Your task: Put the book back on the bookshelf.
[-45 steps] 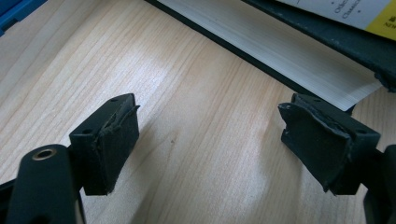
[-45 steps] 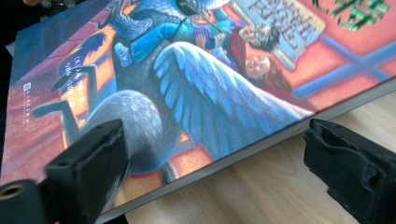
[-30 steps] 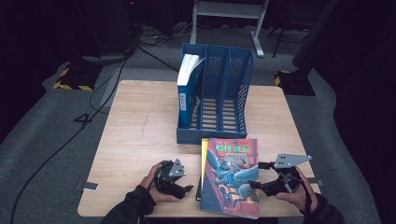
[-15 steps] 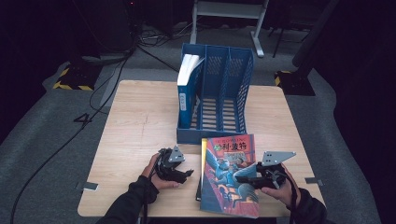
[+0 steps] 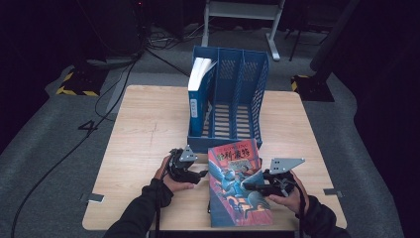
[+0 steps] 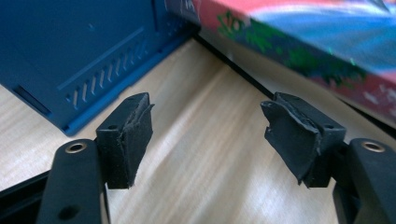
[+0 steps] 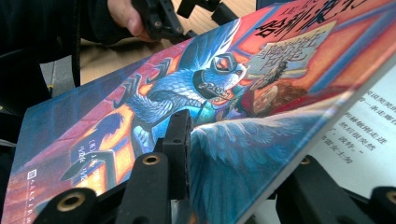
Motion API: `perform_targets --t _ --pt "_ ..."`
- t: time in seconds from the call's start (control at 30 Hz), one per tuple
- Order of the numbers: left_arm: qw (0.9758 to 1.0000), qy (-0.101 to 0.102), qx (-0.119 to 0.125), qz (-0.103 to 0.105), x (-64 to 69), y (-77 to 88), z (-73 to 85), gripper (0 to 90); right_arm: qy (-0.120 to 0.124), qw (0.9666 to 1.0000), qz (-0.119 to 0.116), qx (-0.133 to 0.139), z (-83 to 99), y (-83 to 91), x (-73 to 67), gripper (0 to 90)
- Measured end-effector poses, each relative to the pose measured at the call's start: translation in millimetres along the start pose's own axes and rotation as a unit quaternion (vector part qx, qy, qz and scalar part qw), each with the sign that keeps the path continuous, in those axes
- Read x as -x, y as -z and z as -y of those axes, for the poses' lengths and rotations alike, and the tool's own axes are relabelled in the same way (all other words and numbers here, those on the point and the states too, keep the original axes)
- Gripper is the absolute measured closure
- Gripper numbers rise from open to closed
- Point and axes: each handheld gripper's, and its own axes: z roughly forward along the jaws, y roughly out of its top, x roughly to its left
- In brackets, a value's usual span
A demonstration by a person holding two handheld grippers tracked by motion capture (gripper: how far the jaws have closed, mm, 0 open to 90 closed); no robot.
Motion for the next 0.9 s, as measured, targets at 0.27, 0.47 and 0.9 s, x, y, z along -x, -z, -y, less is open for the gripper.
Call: perform_targets --t 0.27,0.47,0.9 --pt "0.9999 0.010 0.013 -0.004 -4.9 -3.2 -6.2 32.7 0.017 0.9998 0.006 0.007 -1.4 -1.8 -3.7 67.7" --pt "0.9990 0.018 0.038 -0.014 -5.6 2.5 -8.8 35.5 0.027 0.9992 0.002 0.030 -1.2 2.1 -6.5 69.8" --pt "0.9956 -0.001 0.092 0.018 -3.0 17.2 -27.0 62.2 0.071 0.9954 0.005 0.064 -6.4 16.3 -22.1 70.3"
